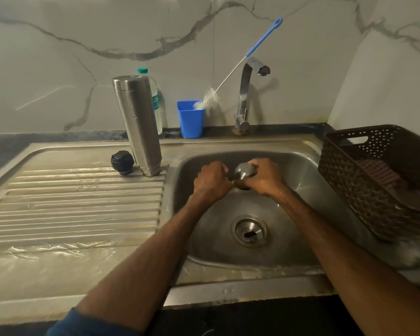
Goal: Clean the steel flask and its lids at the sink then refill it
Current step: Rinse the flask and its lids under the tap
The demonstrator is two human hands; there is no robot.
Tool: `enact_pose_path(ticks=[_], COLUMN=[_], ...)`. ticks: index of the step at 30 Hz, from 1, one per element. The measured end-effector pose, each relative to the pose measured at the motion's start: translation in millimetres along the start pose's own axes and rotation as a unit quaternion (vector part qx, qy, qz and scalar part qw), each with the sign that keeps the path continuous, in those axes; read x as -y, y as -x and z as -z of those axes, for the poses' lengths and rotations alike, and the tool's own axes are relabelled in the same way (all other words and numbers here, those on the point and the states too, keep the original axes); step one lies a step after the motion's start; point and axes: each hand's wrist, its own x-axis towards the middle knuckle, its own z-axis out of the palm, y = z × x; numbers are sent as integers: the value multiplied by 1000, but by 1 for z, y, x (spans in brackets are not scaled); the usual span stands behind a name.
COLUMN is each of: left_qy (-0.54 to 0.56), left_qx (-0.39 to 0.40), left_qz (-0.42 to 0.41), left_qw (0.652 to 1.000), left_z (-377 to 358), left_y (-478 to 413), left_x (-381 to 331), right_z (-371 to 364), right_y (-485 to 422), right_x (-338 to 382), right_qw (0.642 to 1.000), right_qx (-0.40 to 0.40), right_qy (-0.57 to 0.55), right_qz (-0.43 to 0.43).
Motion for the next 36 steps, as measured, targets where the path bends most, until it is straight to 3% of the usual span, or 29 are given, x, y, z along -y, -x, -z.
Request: enact_pose_path(ticks=[3,4,7,10,14,20,24,28,36], left_qy=[15,21,33,56,91,47,-27,-6,-12], left_qx=[-8,-11,-17,-16,-16,48,-34,-127,-169], left_qz=[1,2,8,3,-33,-141,-186,-194,-215], left_qw=[1000,1000,999,998,995,988,982,973,962], left_z=[3,4,7,9,15,45,68,91,146], left_y=[-1,-2,0,-2,-4,13,44,72,100], left_x=[2,3,3,5,3,-2,13,39,87], right_z=[3,4,0,0,0,11,4,-13,-55], right_y=[1,1,1,-2,8,22,45,67,93], right_x=[7,6,-3,-1,3,36,68,96,144], right_qw=[986,985,998,994,999,990,981,978,973], right_qx=[-149,-156,-52,-98,-48,-43,-5,22,34], right_qy=[-41,-33,16,-6,-8,-136,-190,-194,-187], right_qz=[68,70,33,39,10,7,37,79,134])
